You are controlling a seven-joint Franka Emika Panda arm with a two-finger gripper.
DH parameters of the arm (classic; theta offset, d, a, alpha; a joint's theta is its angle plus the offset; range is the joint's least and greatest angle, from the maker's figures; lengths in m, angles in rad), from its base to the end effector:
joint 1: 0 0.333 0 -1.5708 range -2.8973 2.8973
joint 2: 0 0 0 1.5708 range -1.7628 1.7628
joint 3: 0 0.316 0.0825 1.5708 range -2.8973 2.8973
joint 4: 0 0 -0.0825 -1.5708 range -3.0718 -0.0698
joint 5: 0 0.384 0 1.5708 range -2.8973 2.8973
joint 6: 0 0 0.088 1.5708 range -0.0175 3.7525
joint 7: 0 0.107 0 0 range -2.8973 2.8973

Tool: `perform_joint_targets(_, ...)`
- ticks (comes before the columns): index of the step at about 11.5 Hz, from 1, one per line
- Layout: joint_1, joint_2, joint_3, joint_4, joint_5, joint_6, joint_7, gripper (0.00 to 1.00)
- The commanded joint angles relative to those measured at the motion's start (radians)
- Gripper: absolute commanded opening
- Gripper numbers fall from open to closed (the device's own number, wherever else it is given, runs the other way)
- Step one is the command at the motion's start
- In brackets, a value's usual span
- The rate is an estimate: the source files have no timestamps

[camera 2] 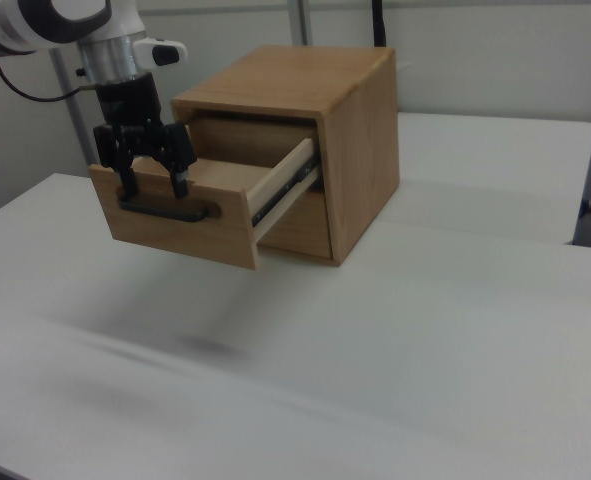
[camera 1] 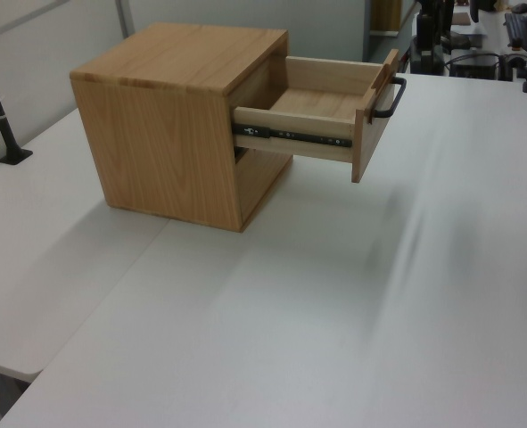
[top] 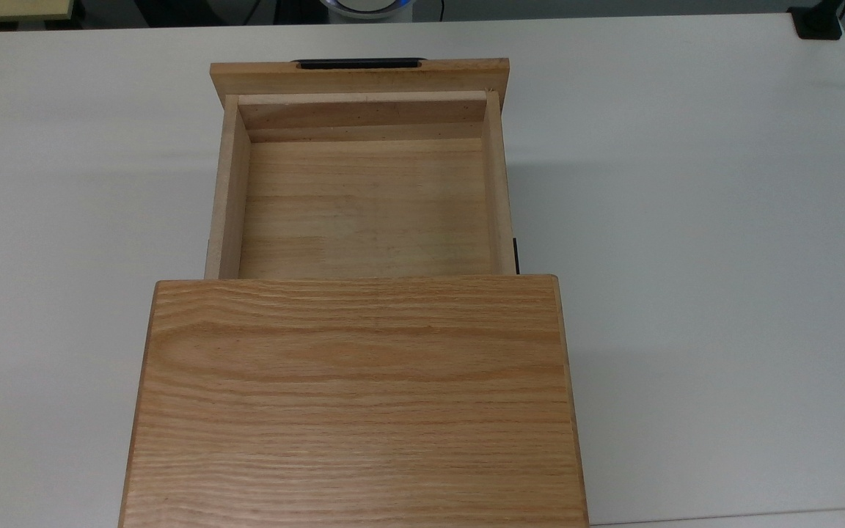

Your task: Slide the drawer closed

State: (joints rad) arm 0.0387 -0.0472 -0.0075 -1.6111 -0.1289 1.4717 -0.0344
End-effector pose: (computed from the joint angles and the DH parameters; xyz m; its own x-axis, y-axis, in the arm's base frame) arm 0.5289 0.0016 0.6240 0.9940 0.0525 -0.0956 0.0643 -0.9901 0.1250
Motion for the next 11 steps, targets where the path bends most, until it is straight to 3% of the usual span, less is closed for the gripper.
perform_joint_targets(1,0.001,0.004,-0.043,0.028,0.023,-0.039,-0.080,1.00)
perform_joint_targets(3,0.001,0.006,-0.043,0.026,0.060,-0.039,-0.079,1.00)
perform_joint_targets(7,0.003,0.003,-0.043,0.026,0.061,-0.047,-0.082,0.97)
perform_joint_targets(8,0.003,0.001,-0.043,0.028,0.061,-0.056,-0.090,0.83)
perform_joint_targets(10,0.003,0.001,-0.043,0.023,0.063,-0.059,-0.108,0.38)
perform_joint_targets(11,0.003,0.001,-0.043,0.020,0.074,-0.067,-0.108,0.22)
